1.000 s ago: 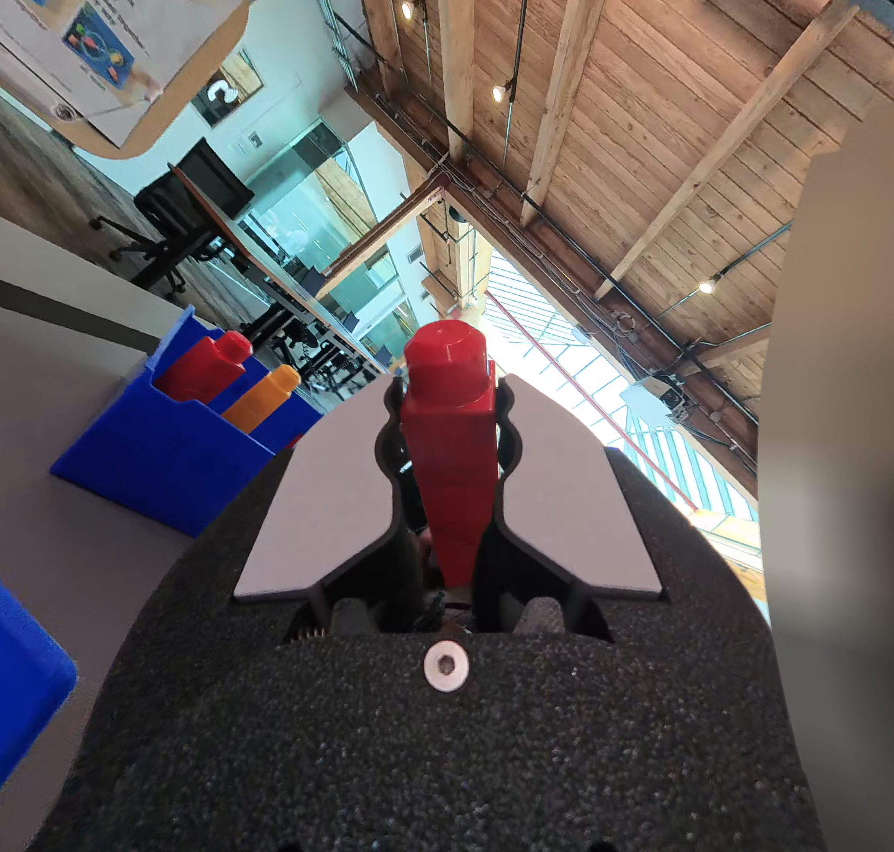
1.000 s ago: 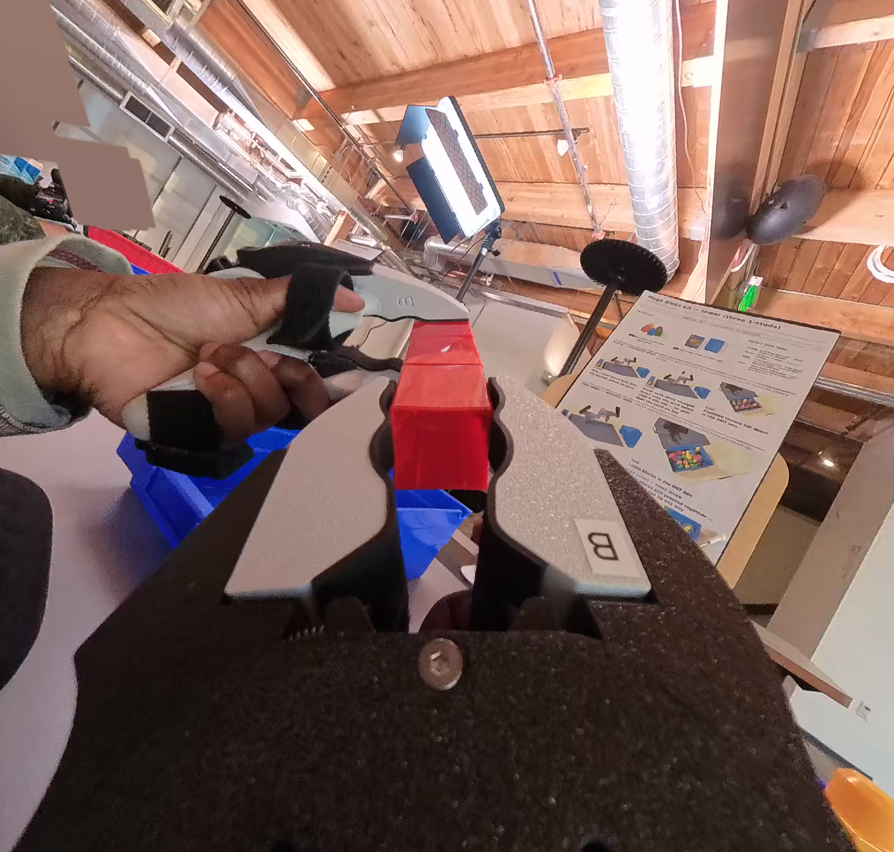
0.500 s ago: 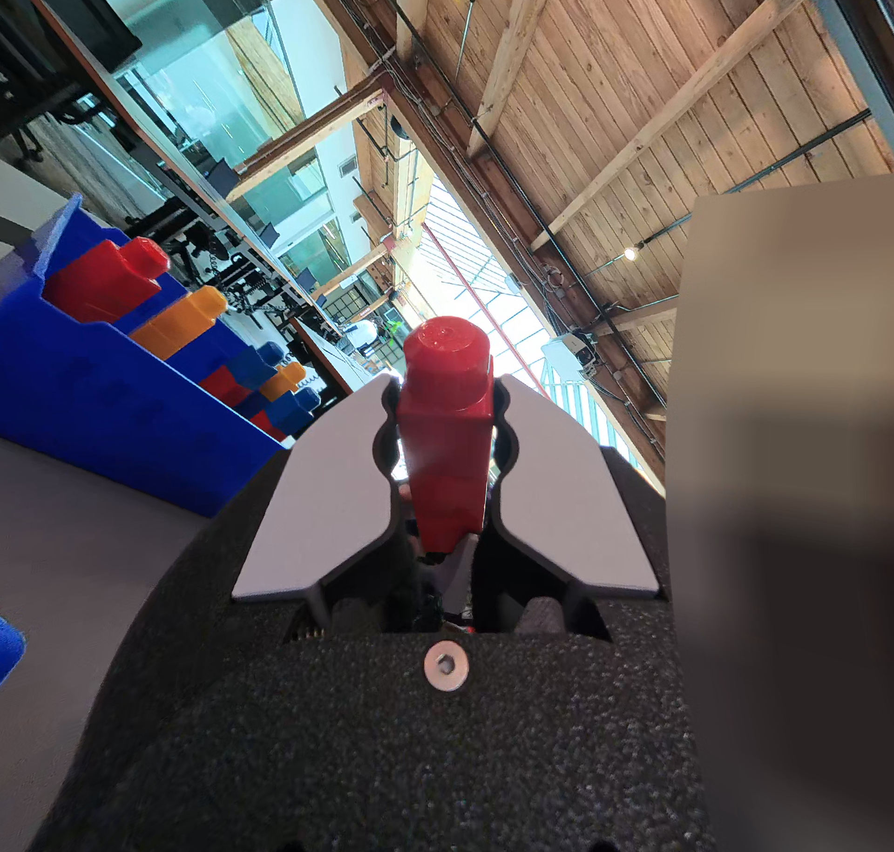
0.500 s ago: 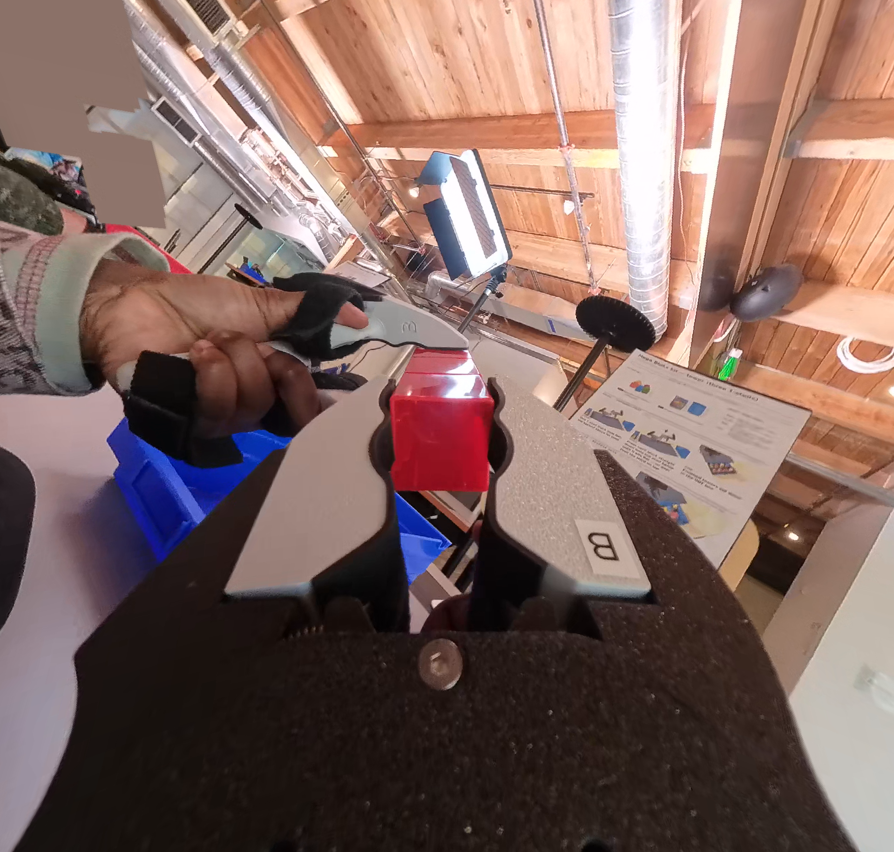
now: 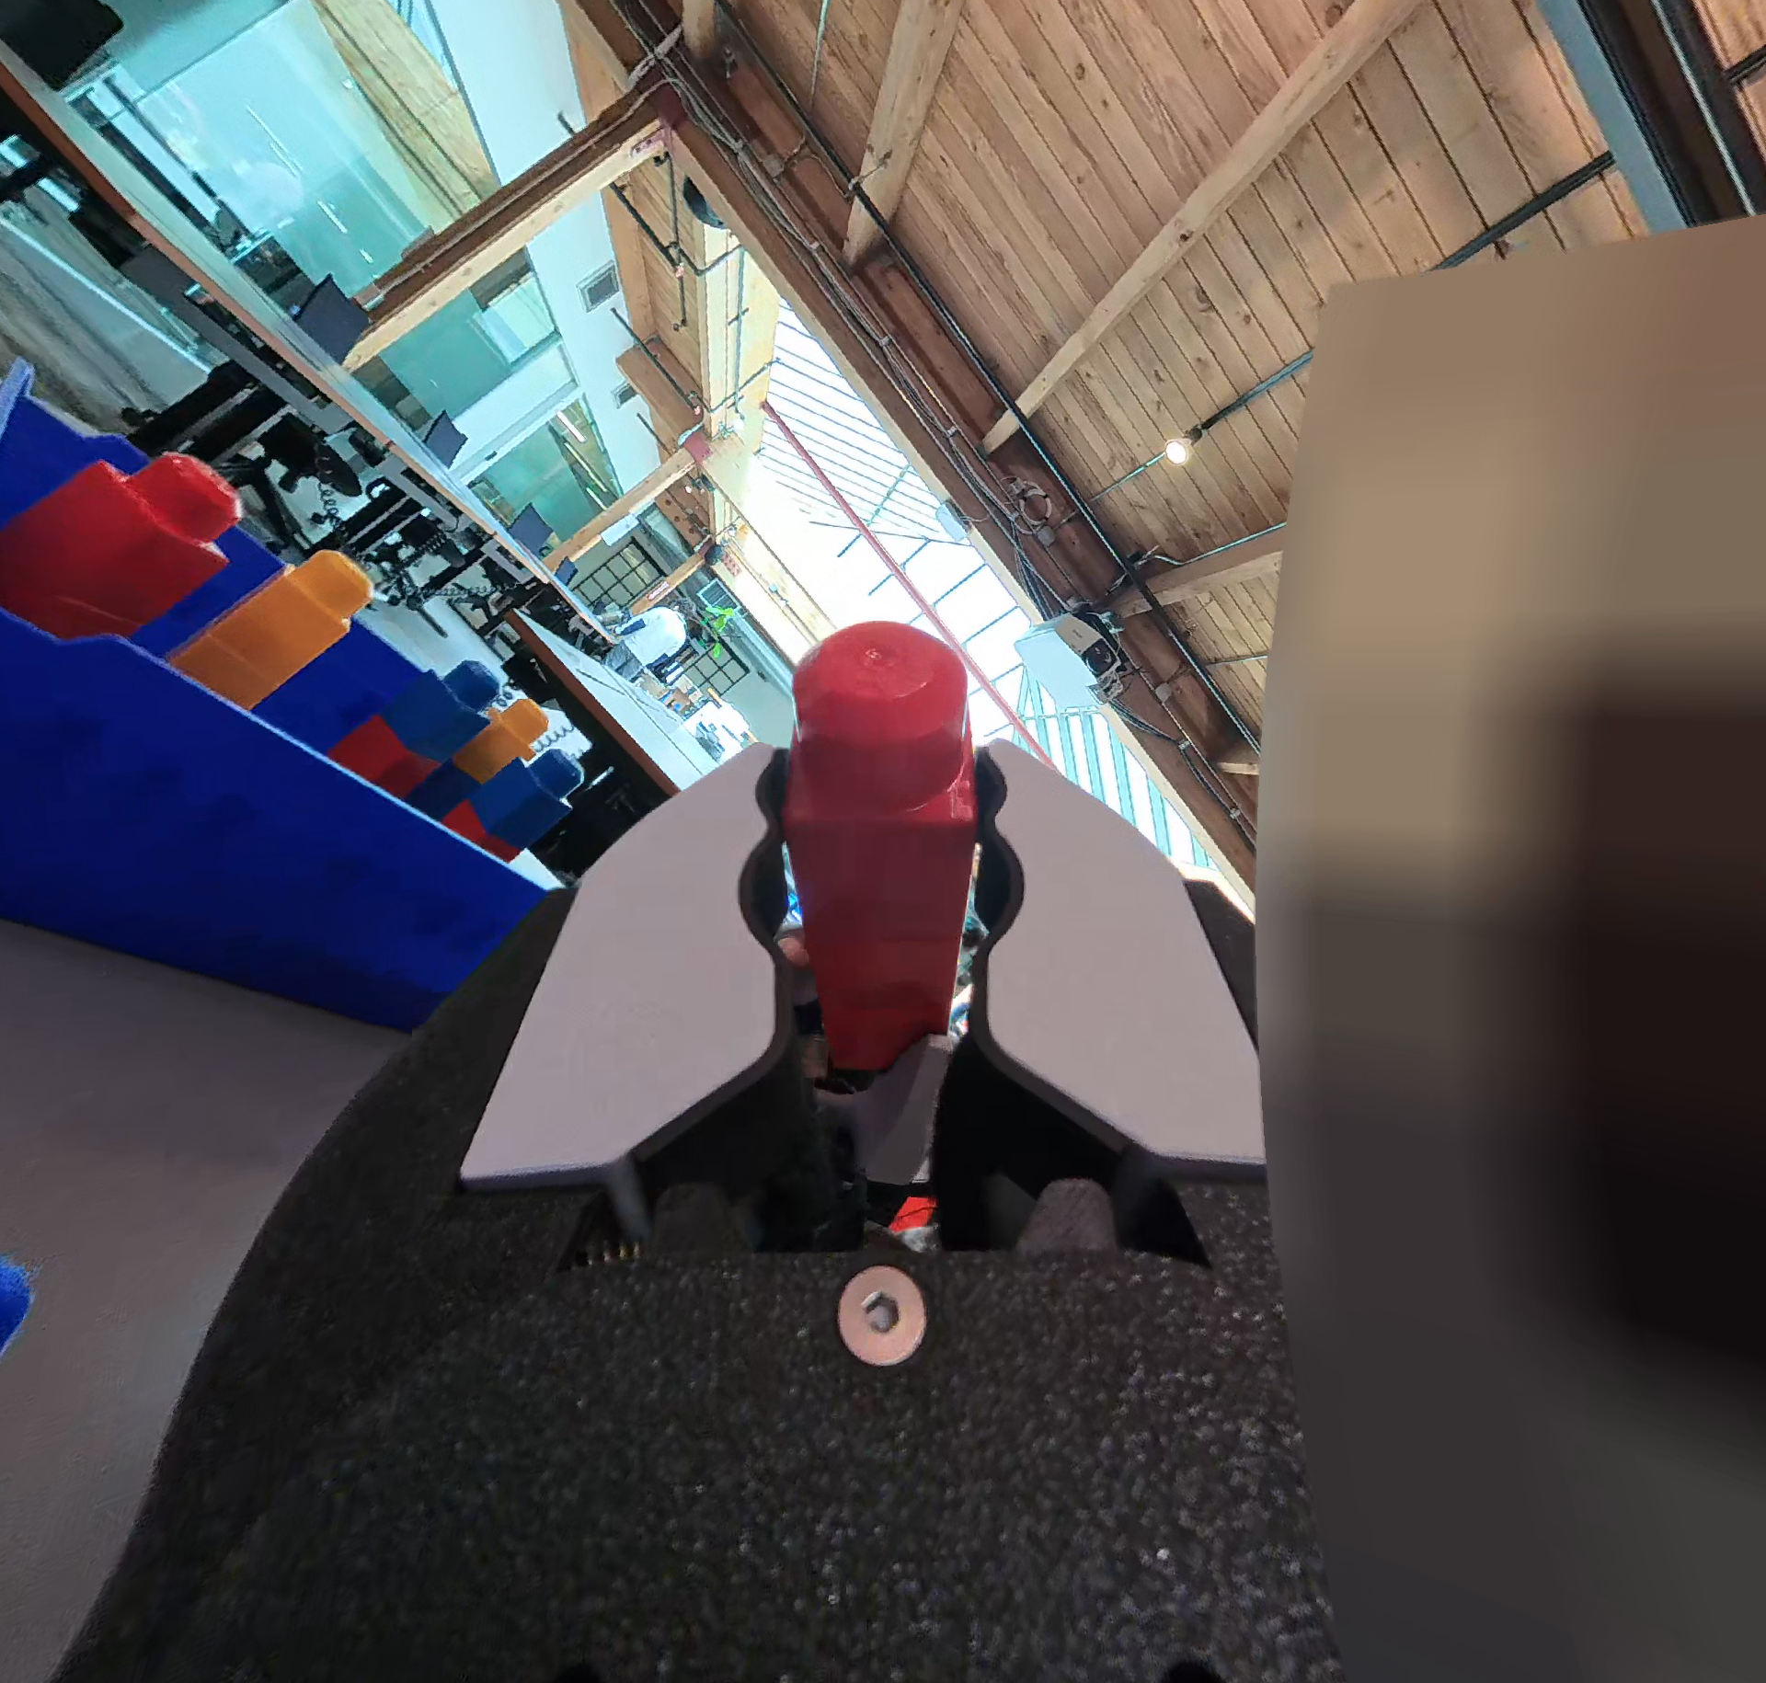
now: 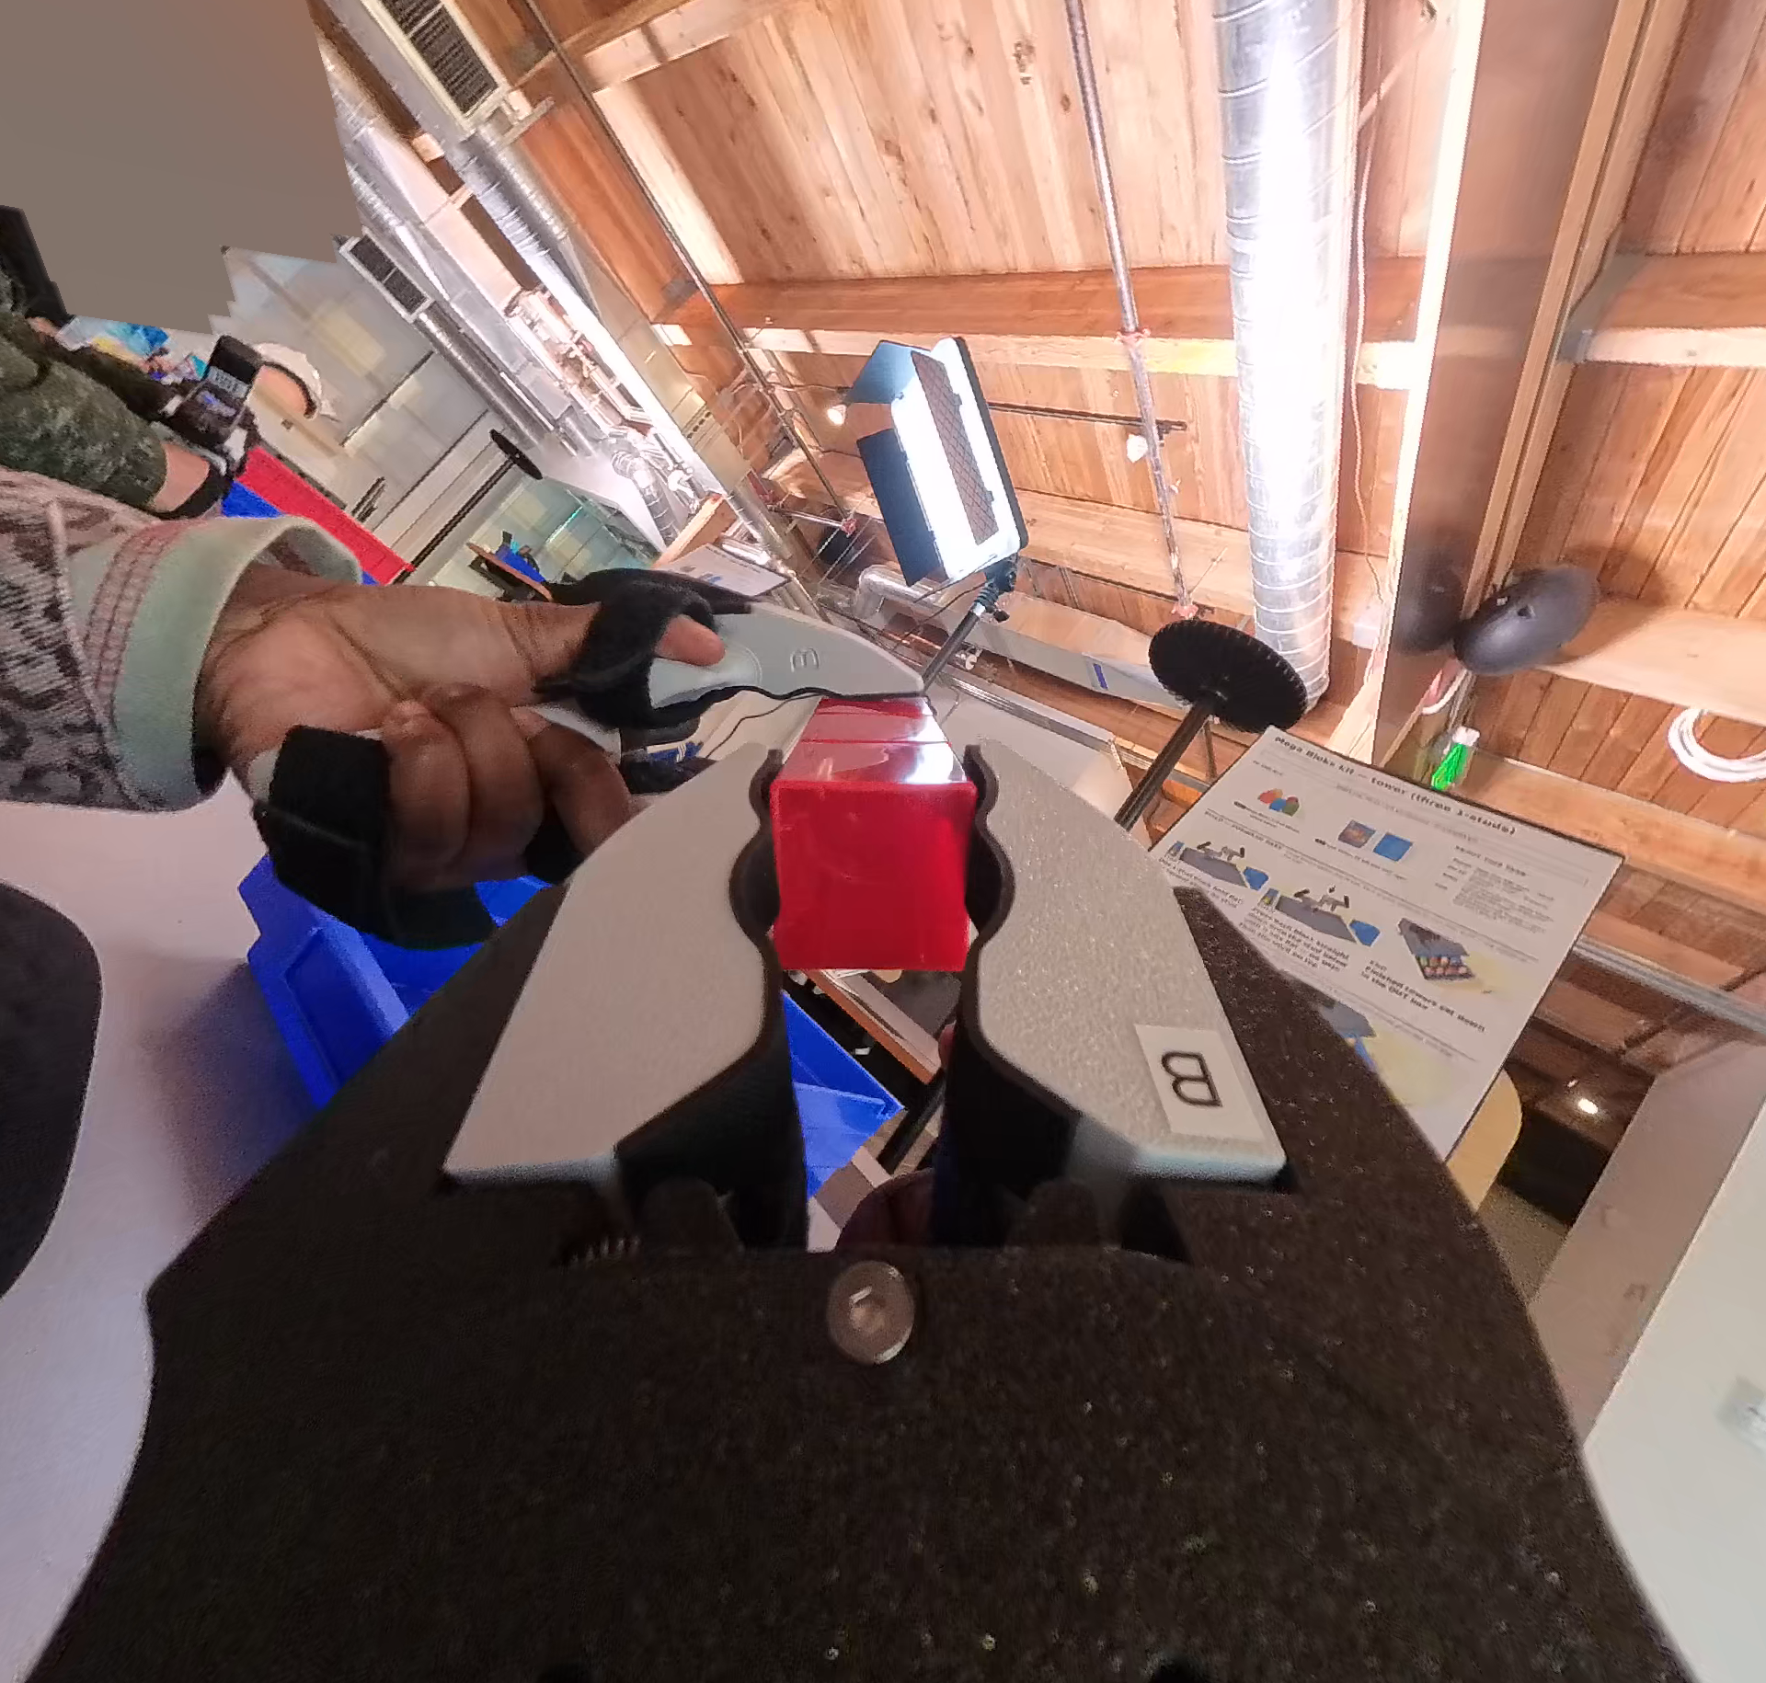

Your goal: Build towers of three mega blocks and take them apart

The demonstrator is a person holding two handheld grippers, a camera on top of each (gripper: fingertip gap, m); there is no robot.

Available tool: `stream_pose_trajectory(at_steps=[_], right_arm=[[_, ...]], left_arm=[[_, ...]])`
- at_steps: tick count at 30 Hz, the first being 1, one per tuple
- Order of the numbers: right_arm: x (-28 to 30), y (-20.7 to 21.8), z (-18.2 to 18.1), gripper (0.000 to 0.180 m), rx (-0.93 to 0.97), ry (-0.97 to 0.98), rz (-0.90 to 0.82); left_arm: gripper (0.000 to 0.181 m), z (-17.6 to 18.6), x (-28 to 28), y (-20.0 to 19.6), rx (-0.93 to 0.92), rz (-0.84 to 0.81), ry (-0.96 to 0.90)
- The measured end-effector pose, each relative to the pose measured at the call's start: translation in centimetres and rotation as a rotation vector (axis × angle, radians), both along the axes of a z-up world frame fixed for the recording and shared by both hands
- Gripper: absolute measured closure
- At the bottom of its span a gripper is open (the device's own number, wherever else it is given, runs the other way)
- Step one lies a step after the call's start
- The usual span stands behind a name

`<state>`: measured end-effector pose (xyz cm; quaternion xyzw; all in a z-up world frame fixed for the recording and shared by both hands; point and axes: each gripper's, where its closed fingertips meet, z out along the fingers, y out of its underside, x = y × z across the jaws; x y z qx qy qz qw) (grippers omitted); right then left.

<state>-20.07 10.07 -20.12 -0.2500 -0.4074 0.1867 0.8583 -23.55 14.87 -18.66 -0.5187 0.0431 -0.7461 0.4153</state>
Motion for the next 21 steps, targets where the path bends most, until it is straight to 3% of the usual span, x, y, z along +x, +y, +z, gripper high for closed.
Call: stream_pose_trajectory(at_steps=[1,3,4,7,9,12,16,18,21], right_arm=[[0.1,0.2,0.1,0.144,-0.024,0.015,0.006],[0.3,0.8,0.2,0.144,-0.051,0.036,-0.009],[0.5,0.9,0.1,0.144,-0.054,0.04,-0.012],[0.3,0.8,0.0,0.144,-0.064,0.037,-0.002],[0.0,1.4,-0.6,0.144,-0.103,0.008,-0.005],[-0.9,2.4,-1.9,0.139,-0.291,-0.048,0.11],[-0.8,4.1,-2.4,0.119,-0.619,0.012,0.31],[-0.8,4.8,-2.8,0.117,-0.749,0.045,0.395],[-1.6,4.7,-3.8,0.115,-0.846,0.009,0.461]], left_arm=[[0.145,0.0,0.4,-0.2,0.017,-0.013,0.013],[0.118,-0.7,2.1,-0.7,0.036,-0.054,0.07],[0.114,-1.0,2.9,-1.2,0.04,-0.085,0.074],[0.144,-1.0,3.6,-1.5,0.048,-0.076,0.011],[0.145,-1.3,3.3,-1.1,0.068,-0.04,0.06],[0.145,-1.9,1.8,0.0,0.182,0.124,0.303],[0.144,-5.1,-2.2,2.5,0.348,0.444,0.899],[0.144,-7.1,-3.0,2.9,0.421,0.503,1.165],[0.144,-7.9,-1.9,2.4,0.536,0.514,1.308]])
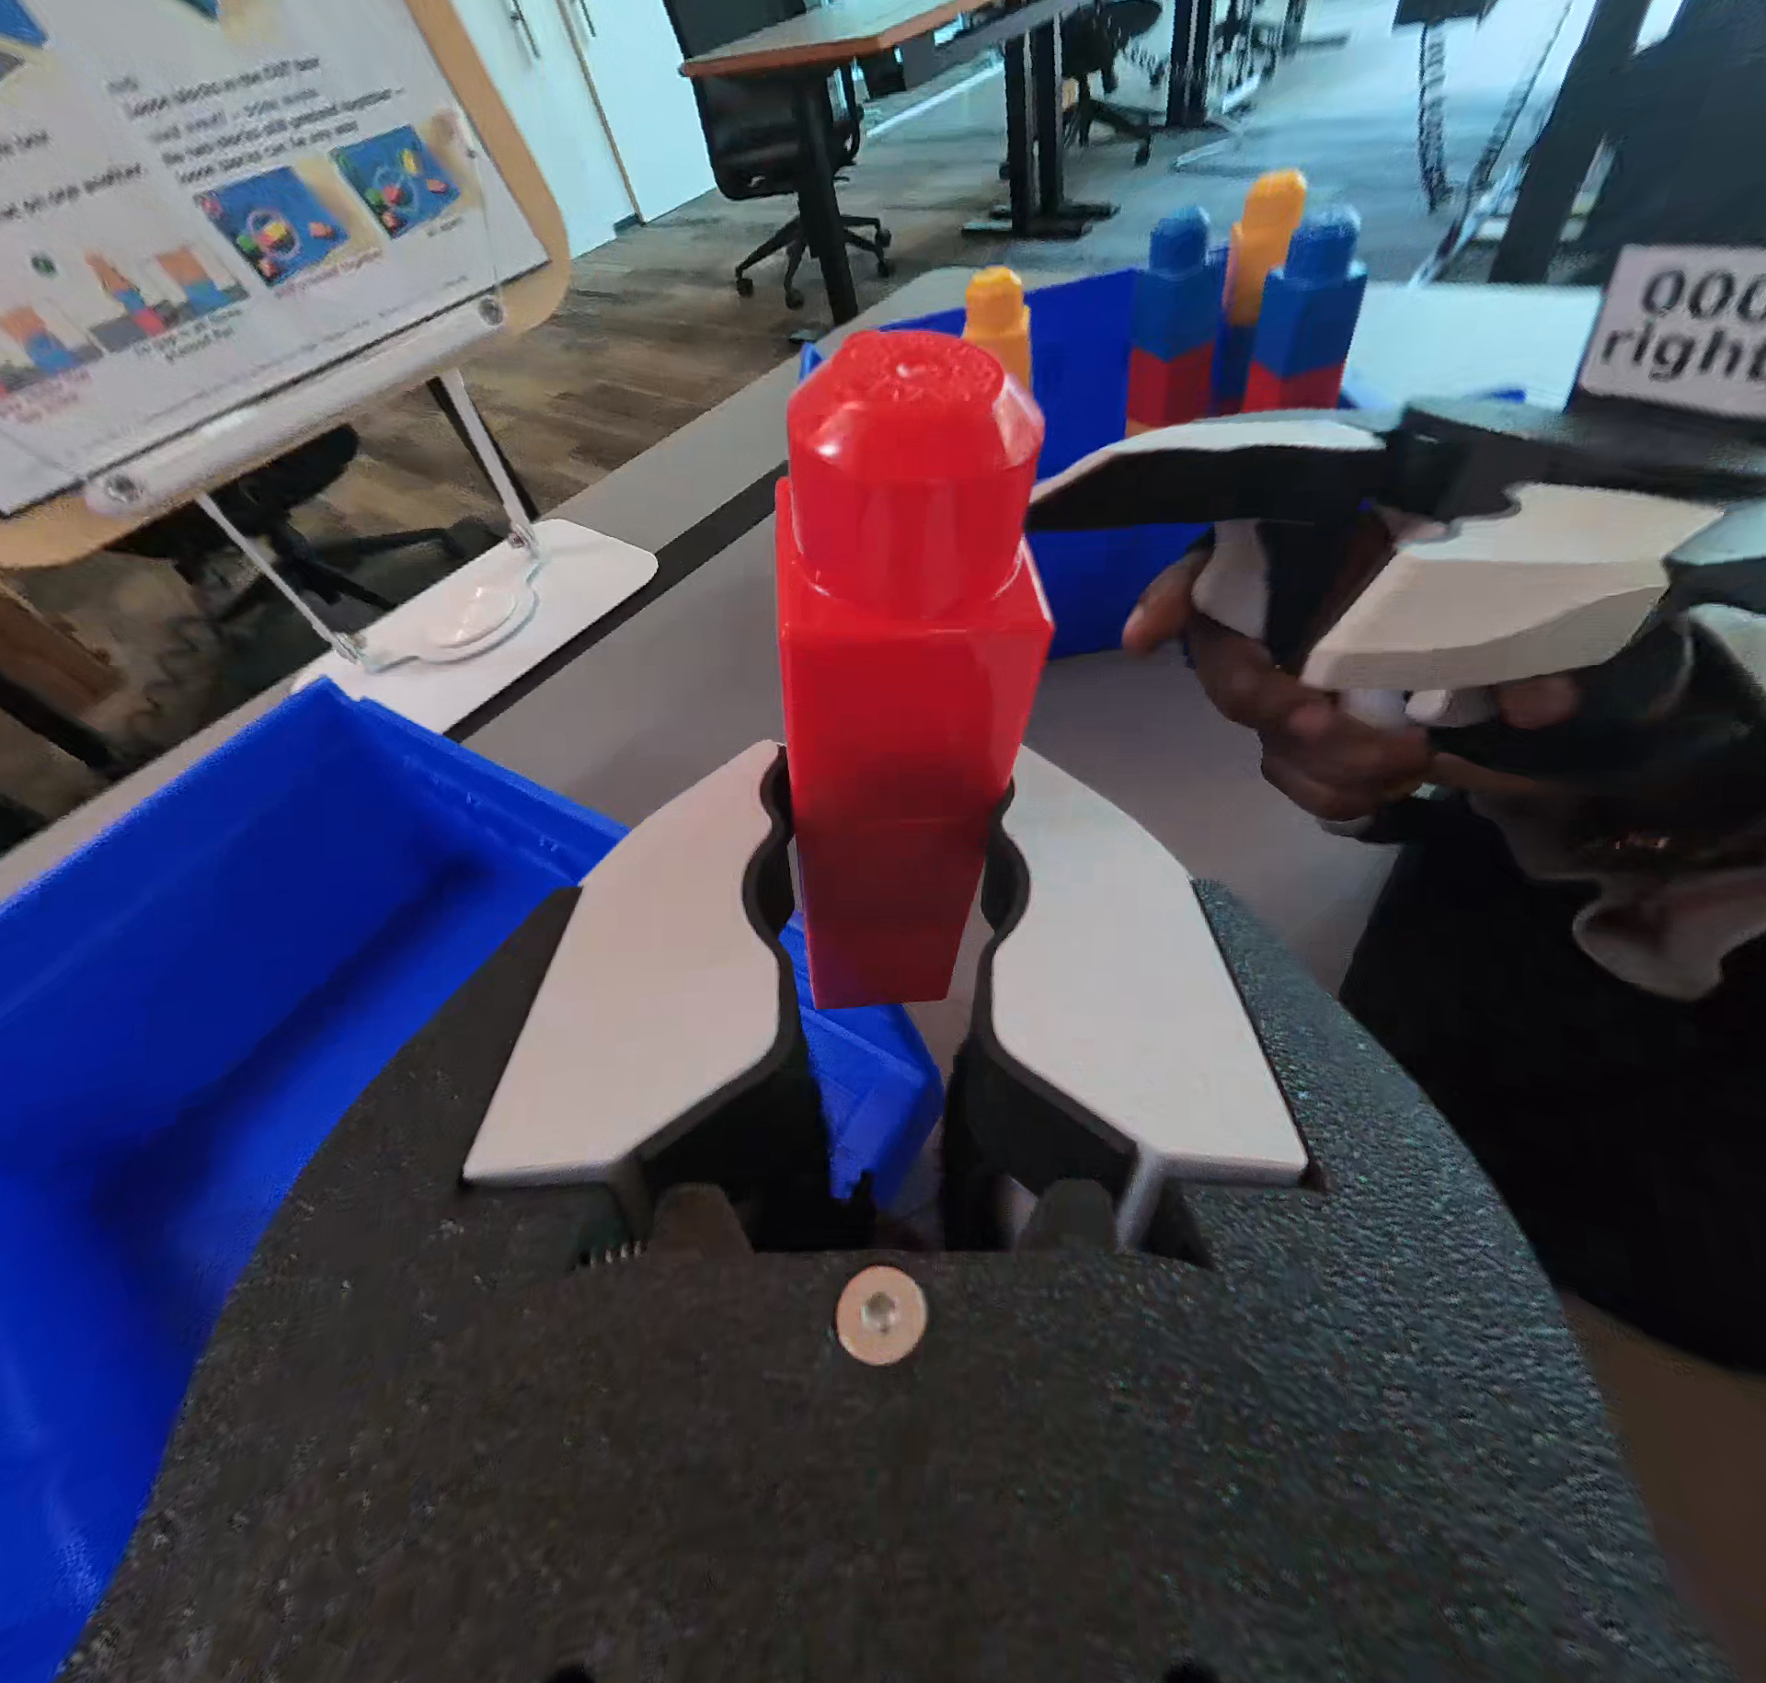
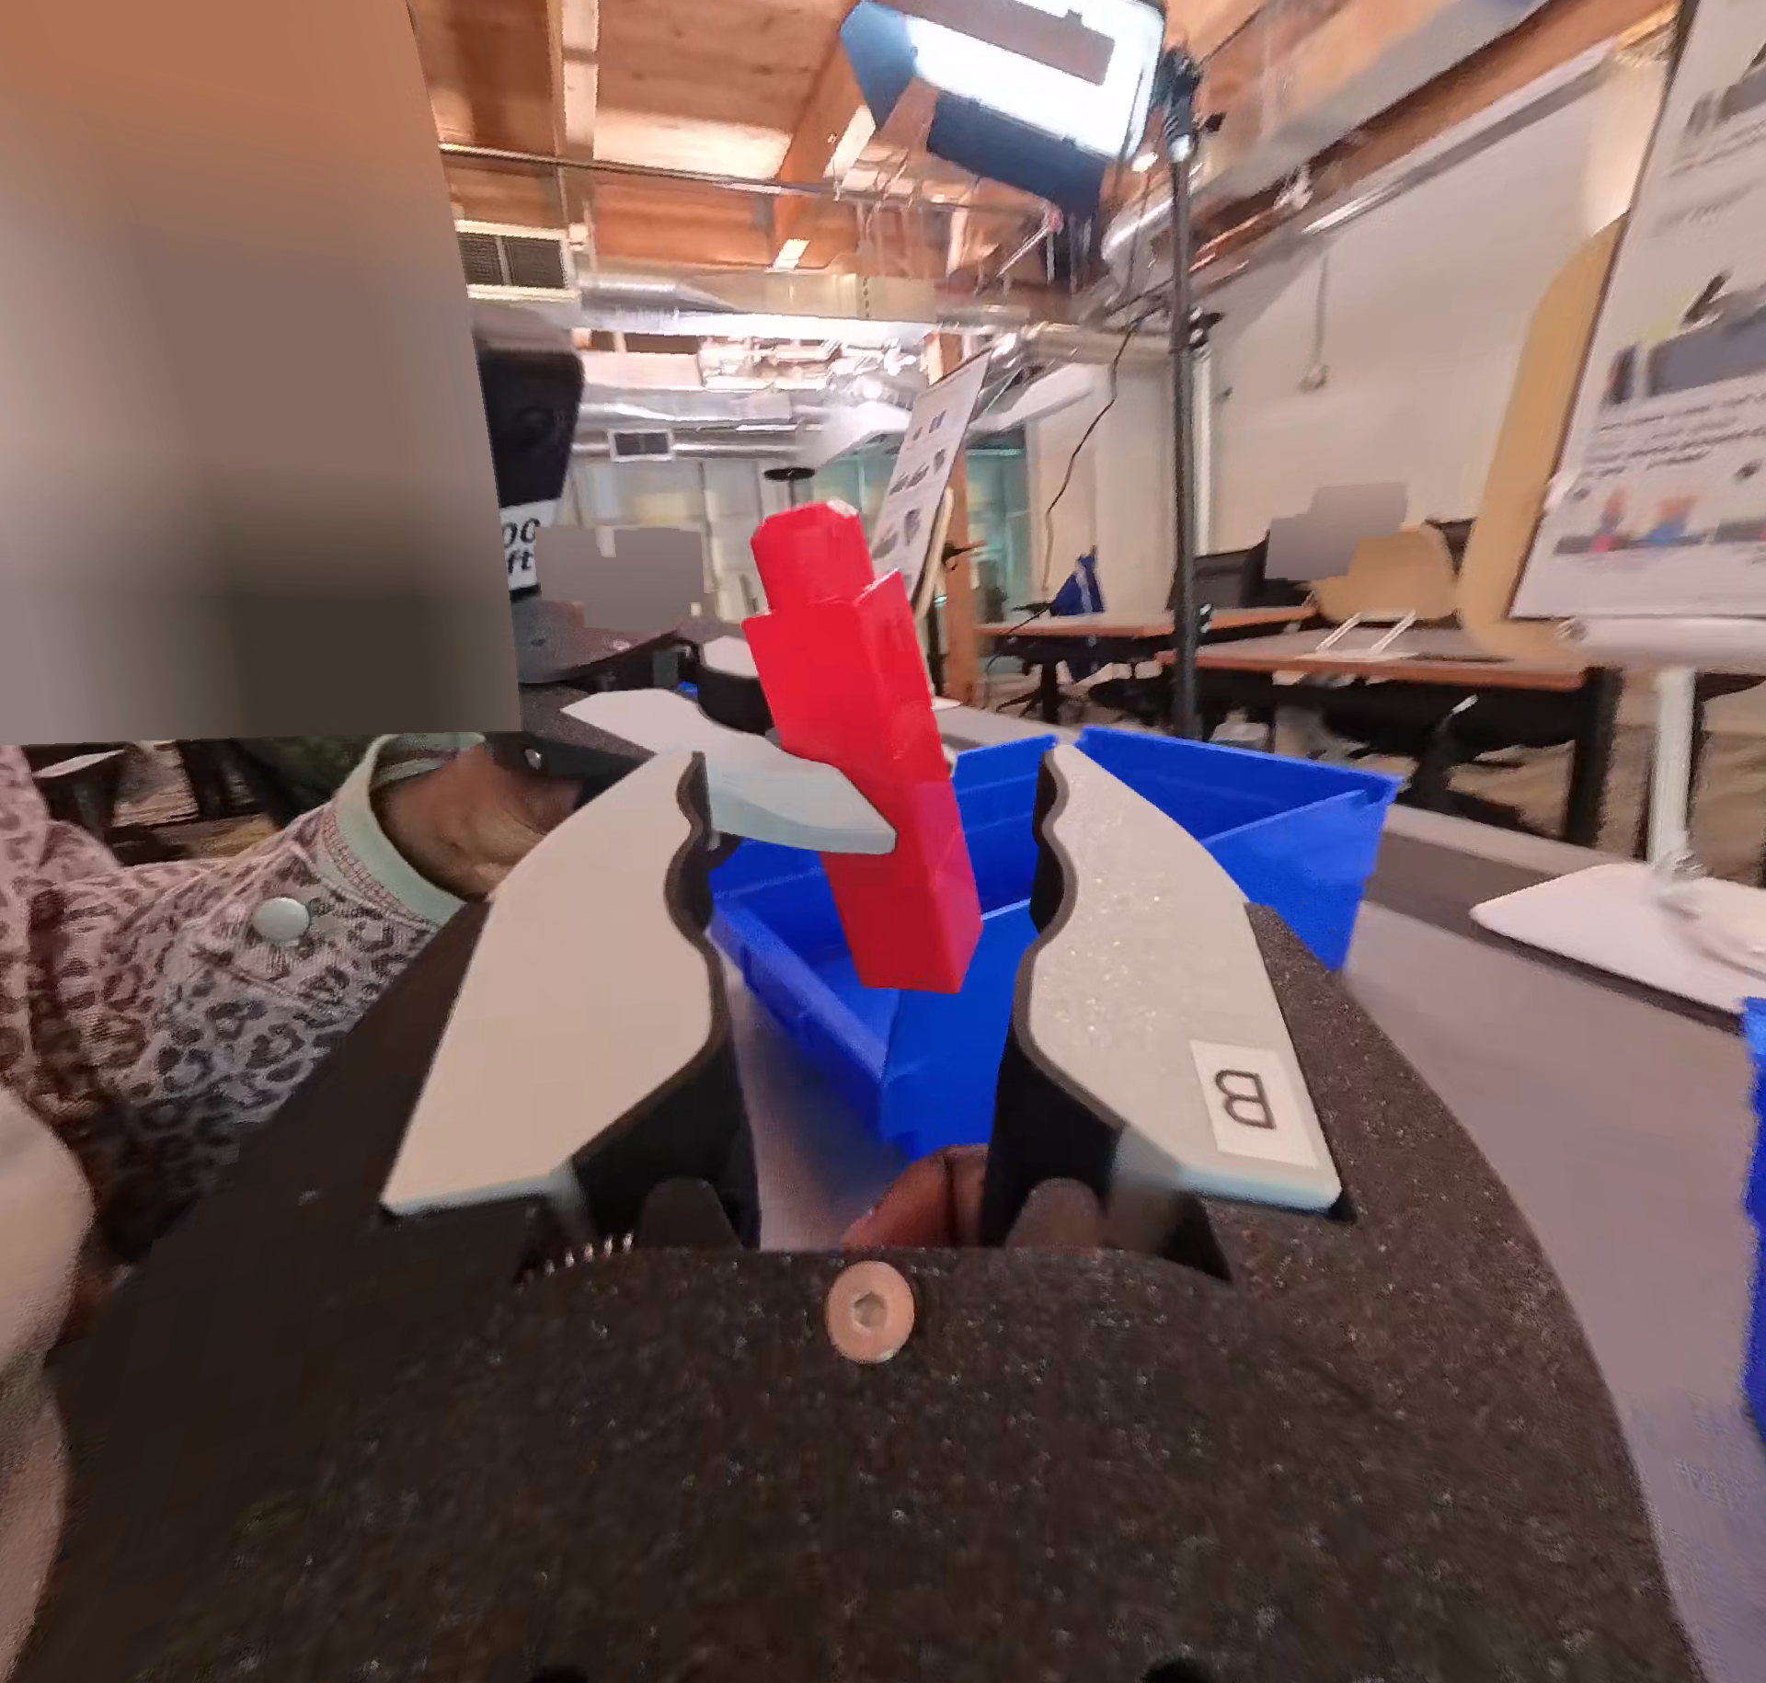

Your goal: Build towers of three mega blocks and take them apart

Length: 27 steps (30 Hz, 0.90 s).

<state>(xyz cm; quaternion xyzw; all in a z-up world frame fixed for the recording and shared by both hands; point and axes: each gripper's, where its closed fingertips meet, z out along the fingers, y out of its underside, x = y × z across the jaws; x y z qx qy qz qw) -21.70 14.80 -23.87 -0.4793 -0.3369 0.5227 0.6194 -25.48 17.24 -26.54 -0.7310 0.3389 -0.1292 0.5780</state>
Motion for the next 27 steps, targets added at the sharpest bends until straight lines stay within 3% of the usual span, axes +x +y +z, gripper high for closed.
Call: stream_pose_trajectory(at_steps=[11,13,16,19,22,24,27], right_arm=[[-0.9,-2.0,1.7,0.124,0.148,-0.04,-0.058],[-1.1,-1.7,1.5,0.138,0.181,-0.077,-0.123],[-0.9,-2.0,1.4,0.141,0.265,-0.101,-0.168],[-0.8,-2.3,1.6,0.142,0.274,-0.101,-0.168],[0.4,-1.7,2.6,0.142,0.255,-0.073,-0.2],[2.4,-0.7,3.8,0.143,0.236,-0.057,-0.275],[8.2,2.2,5.6,0.143,0.218,-0.075,-0.536]], left_arm=[[0.144,-0.6,2.8,-1.3,0.075,-0.064,0.222],[0.144,-0.7,3.3,-1.6,0.103,-0.069,0.256],[0.144,-0.4,3.0,-1.5,0.186,-0.03,0.326],[0.141,-0.2,3.1,-1.9,0.192,-0.048,0.282],[0.127,-0.1,2.4,-2.1,0.153,-0.044,0.222],[0.125,0.2,1.3,-2.1,0.147,-0.025,0.183],[0.127,0.3,-0.9,-2.2,0.134,0.011,0.134]])
